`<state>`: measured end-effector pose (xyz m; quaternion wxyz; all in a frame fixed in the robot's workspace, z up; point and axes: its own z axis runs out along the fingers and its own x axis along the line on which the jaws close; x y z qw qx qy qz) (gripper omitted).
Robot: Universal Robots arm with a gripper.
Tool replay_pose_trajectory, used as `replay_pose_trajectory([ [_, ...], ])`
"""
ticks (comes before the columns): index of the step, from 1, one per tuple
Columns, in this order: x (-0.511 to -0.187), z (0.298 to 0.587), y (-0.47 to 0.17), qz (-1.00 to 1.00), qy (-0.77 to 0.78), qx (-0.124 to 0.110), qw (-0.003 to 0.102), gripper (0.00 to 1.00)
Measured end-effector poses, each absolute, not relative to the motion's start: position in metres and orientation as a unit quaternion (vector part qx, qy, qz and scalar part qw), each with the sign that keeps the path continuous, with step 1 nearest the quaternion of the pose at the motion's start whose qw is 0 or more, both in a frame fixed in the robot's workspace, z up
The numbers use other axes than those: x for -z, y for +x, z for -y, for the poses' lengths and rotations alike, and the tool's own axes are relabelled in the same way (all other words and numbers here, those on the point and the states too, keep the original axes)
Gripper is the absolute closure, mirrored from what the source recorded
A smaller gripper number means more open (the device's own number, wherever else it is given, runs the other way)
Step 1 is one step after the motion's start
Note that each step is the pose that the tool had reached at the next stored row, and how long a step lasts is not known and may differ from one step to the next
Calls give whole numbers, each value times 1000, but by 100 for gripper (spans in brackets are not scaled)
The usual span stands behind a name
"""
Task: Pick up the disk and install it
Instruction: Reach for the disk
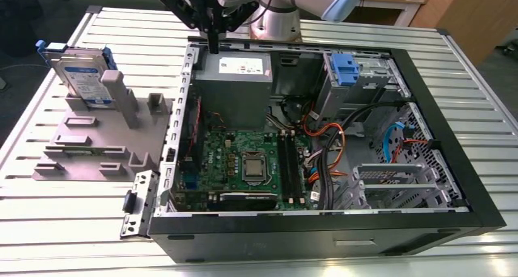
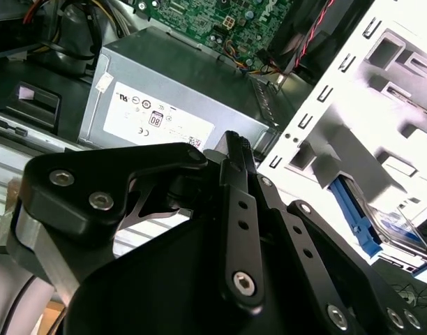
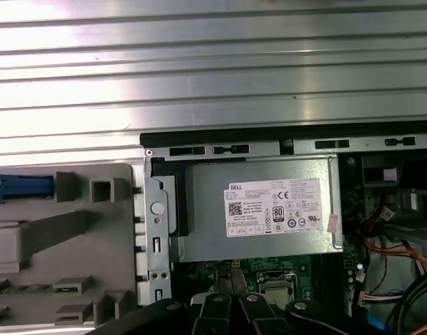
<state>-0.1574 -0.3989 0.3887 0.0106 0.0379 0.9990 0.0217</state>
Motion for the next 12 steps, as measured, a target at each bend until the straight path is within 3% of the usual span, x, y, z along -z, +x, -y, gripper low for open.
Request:
replay_pose_trajectory([
  [12, -389, 399, -164, -999, 38, -22, 11, 89],
])
